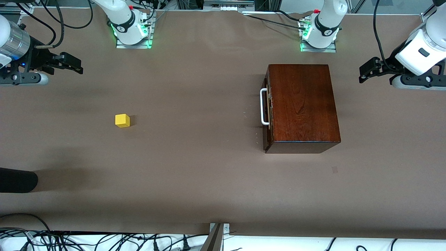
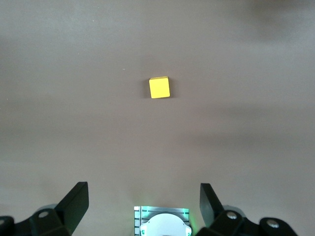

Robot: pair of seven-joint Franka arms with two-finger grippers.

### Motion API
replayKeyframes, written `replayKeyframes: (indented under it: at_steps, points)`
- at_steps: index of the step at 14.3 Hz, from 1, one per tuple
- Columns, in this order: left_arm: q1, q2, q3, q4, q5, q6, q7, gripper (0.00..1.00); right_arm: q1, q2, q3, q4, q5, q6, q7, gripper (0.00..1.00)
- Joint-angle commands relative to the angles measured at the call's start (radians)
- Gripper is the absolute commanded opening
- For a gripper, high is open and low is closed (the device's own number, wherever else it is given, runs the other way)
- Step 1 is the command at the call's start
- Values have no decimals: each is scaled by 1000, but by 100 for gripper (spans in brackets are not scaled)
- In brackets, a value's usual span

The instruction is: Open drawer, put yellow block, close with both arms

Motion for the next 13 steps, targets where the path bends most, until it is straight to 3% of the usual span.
replayKeyframes:
  at_steps: [1,5,13]
  points:
    - [4,-27,-5,-10,-21,2,13,100,1,-7,6,15,-16,-29,15,100]
    - [4,-25,-2,0,-23,2,3,100,4,-6,46,32,-21,-31,58,100]
    - [4,-25,-4,0,-23,2,0,100,3,19,49,64,-21,-28,61,100]
